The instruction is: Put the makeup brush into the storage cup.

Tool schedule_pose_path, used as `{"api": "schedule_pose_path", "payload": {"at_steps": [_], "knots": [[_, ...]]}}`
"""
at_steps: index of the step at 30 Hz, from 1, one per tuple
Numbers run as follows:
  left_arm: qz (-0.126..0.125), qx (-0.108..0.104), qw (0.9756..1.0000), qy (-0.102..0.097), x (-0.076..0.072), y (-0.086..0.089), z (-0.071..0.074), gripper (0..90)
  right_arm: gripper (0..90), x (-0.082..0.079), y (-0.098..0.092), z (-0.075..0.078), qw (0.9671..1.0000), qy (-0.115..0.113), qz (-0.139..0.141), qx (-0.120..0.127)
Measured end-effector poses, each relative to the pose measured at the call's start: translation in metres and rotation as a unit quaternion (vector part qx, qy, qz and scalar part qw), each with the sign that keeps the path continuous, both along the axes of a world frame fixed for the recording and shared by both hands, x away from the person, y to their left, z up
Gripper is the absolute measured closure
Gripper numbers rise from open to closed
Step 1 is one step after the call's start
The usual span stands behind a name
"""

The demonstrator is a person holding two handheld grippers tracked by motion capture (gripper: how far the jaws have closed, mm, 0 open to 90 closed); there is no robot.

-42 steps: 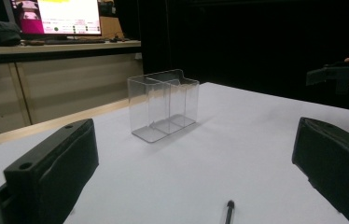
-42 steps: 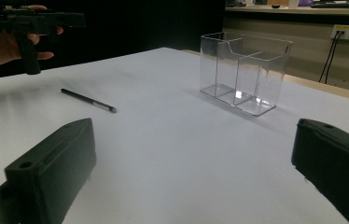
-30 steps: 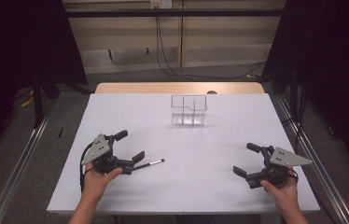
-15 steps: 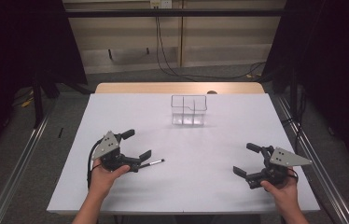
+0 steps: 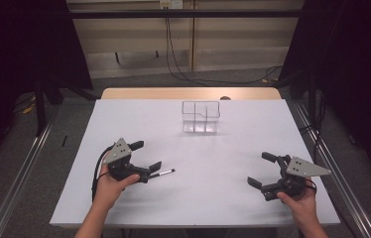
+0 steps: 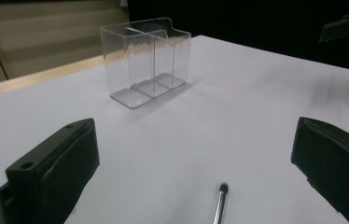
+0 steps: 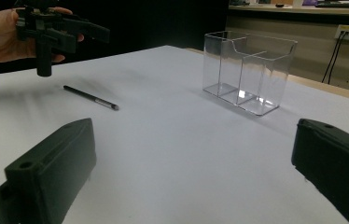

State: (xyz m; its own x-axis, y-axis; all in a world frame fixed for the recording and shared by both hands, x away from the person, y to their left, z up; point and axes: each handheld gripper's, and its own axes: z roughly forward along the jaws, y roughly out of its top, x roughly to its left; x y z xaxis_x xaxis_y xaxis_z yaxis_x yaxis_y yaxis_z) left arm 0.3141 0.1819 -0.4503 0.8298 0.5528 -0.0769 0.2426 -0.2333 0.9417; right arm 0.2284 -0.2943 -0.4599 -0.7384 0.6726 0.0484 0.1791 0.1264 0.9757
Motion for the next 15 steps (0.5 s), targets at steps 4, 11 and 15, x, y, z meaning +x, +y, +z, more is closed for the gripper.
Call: {"api": "schedule_pose_path", "payload": {"at_steps": [4,11,15], "knots": [[0.000,0.014,0.9998,0.015,0.004,0.001,-0.002,0.7,0.0,-0.001,0.000,0.000,1.0000,0.001,-0.002,0.000],[-0.009,0.035,0.9987,0.035,0.010,-0.003,-0.002,0.7,0.0,-0.001,-0.003,0.000,1.0000,0.001,-0.003,0.002],[-0.016,0.056,0.9972,0.048,0.011,-0.007,-0.003,0.7,0.0,-0.001,-0.003,0.000,1.0000,0.001,-0.004,0.002]]}}
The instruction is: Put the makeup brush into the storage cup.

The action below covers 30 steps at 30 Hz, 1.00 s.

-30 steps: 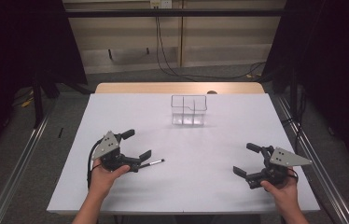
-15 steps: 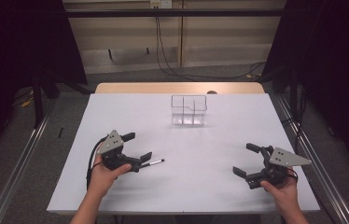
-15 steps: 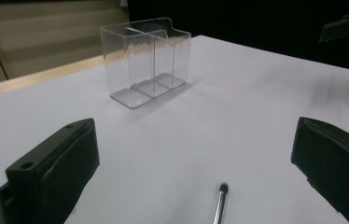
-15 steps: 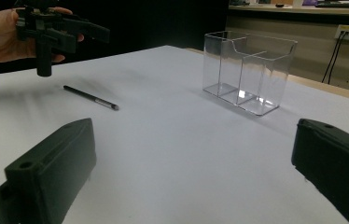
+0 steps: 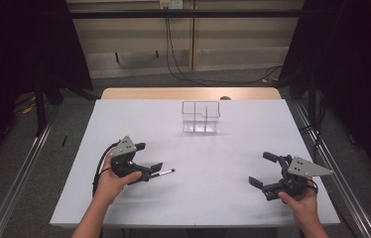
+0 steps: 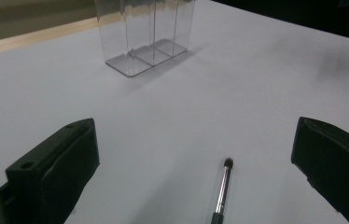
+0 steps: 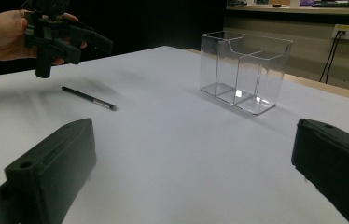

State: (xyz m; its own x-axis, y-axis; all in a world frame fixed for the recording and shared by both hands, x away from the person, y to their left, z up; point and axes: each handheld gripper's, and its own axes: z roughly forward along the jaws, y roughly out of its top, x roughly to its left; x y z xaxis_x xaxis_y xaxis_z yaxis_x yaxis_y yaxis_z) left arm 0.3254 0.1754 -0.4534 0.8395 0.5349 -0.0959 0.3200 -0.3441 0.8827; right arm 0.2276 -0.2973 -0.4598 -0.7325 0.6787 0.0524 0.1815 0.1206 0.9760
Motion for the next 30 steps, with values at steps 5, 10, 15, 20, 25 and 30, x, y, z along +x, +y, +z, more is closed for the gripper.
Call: {"api": "schedule_pose_path", "payload": {"at_steps": [5,10,15,20,25,30], "knots": [[-0.009,0.024,0.9994,0.023,0.002,-0.003,0.001,0.6,0.0,0.000,0.001,0.000,1.0000,0.000,0.002,0.000],[-0.020,0.052,0.9976,0.041,0.003,-0.004,0.004,0.6,0.0,0.000,0.001,0.000,1.0000,0.000,0.003,-0.001],[-0.031,0.072,0.9953,0.057,0.005,-0.004,0.009,0.6,0.0,0.000,0.001,0.000,1.0000,0.001,0.003,-0.001],[-0.038,0.094,0.9923,0.072,0.007,-0.006,0.012,0.6,0.0,0.000,0.001,-0.001,1.0000,0.002,0.004,-0.002],[-0.052,0.127,0.9864,0.090,0.007,-0.009,0.011,0.6,0.0,0.000,0.001,-0.001,1.0000,0.001,0.004,-0.001],[-0.052,0.145,0.9823,0.106,0.010,-0.009,0.012,0.6,0.0,0.000,-0.001,0.000,1.0000,0.002,0.002,0.000]]}}
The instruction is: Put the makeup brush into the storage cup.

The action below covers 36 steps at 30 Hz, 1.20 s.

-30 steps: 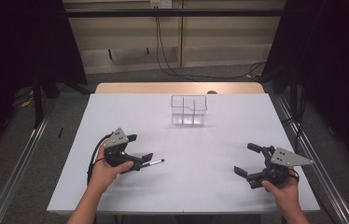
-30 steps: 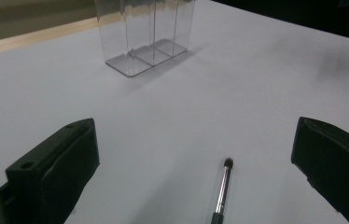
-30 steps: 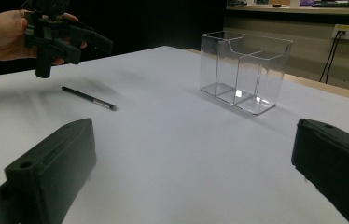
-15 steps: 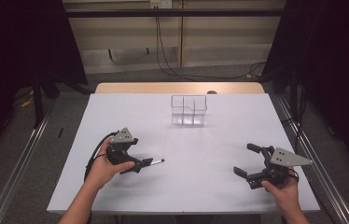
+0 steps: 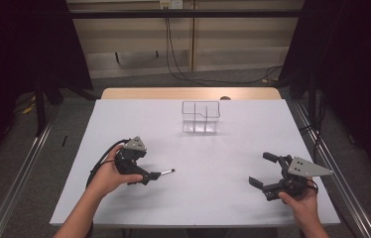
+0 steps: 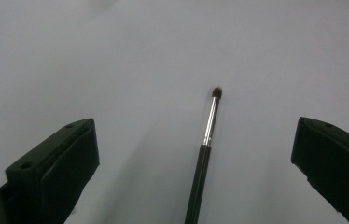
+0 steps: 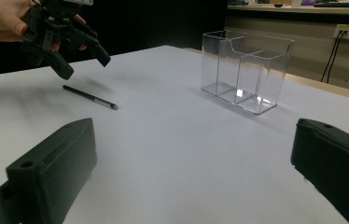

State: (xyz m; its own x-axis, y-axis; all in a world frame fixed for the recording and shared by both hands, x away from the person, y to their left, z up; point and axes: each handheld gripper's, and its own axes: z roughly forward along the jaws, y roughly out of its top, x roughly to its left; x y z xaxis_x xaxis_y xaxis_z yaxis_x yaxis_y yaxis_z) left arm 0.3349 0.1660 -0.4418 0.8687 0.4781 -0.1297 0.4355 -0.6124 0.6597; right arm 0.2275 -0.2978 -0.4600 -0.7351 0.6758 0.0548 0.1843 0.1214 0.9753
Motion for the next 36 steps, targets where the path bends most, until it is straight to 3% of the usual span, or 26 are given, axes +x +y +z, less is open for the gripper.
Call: {"api": "schedule_pose_path", "payload": {"at_steps": [6,14,18,21,30,33,36], "knots": [[-0.013,0.041,0.9989,0.018,0.001,-0.004,0.004,0.6,0.0,0.000,0.001,0.000,1.0000,-0.001,0.001,-0.001],[-0.024,0.093,0.9949,0.028,0.004,-0.010,0.006,1.0,0.0,0.000,-0.001,0.000,1.0000,-0.003,-0.003,0.000],[-0.028,0.100,0.9941,0.031,0.003,-0.012,0.008,7.3,0.0,0.000,-0.001,0.000,1.0000,-0.003,-0.003,0.000],[-0.037,0.124,0.9910,0.031,0.004,-0.013,0.008,11.5,0.0,0.000,-0.001,0.000,1.0000,-0.002,-0.003,0.001],[-0.056,0.136,0.9883,0.040,0.005,-0.012,0.009,29.7,0.1,0.000,-0.001,0.000,1.0000,0.000,-0.004,0.001],[-0.064,0.149,0.9860,0.038,0.004,-0.013,0.008,34.1,0.0,0.000,-0.001,0.000,1.0000,0.000,-0.004,0.001],[-0.067,0.154,0.9852,0.033,0.003,-0.012,0.007,38.5,0.0,-0.001,-0.002,0.000,1.0000,0.000,-0.004,0.001]]}}
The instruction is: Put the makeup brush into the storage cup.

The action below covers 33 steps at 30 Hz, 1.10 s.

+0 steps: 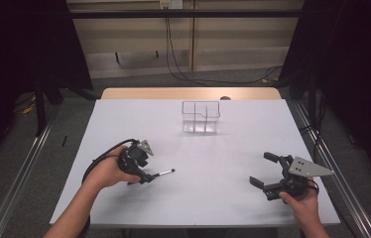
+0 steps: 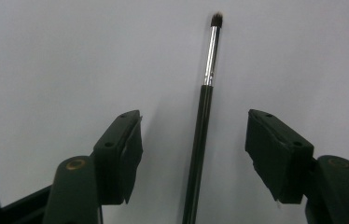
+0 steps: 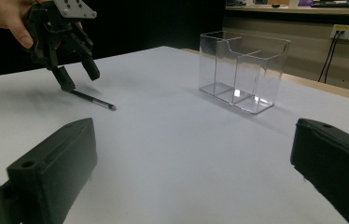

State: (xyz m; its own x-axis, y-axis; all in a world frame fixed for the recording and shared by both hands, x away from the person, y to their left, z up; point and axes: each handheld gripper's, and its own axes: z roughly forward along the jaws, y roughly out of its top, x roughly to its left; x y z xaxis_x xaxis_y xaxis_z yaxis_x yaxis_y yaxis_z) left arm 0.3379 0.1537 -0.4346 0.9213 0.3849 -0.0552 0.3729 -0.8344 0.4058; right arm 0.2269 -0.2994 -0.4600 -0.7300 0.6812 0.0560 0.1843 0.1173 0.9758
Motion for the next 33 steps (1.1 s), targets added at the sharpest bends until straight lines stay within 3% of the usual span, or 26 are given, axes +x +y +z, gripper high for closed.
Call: {"api": "schedule_pose_path", "payload": {"at_steps": [6,14,17,22,24,30,33], "knots": [[-0.020,0.021,0.9996,0.003,-0.001,0.001,-0.002,45.9,0.0,0.000,0.000,0.000,1.0000,0.001,0.000,0.000],[-0.019,0.044,0.9988,0.009,-0.002,0.008,-0.005,55.1,0.0,0.000,-0.001,0.000,1.0000,0.000,0.001,-0.001],[-0.017,0.049,0.9984,0.022,-0.003,0.011,-0.007,59.9,0.0,0.000,0.000,0.000,1.0000,0.000,0.001,-0.001],[-0.027,0.067,0.9970,0.027,-0.005,0.009,-0.009,68.3,0.0,0.000,0.000,0.000,1.0000,0.001,0.000,-0.002],[-0.043,0.080,0.9955,0.027,-0.005,0.006,-0.008,72.8,0.0,0.000,0.000,0.000,1.0000,0.002,0.000,-0.003],[-0.039,0.103,0.9932,0.040,-0.006,-0.003,-0.009,83.7,0.0,0.000,0.001,-0.001,1.0000,0.001,0.002,-0.008],[-0.026,0.104,0.9936,0.036,-0.008,-0.004,-0.009,84.1,0.0,0.000,0.001,-0.001,1.0000,0.001,0.001,-0.008]]}}
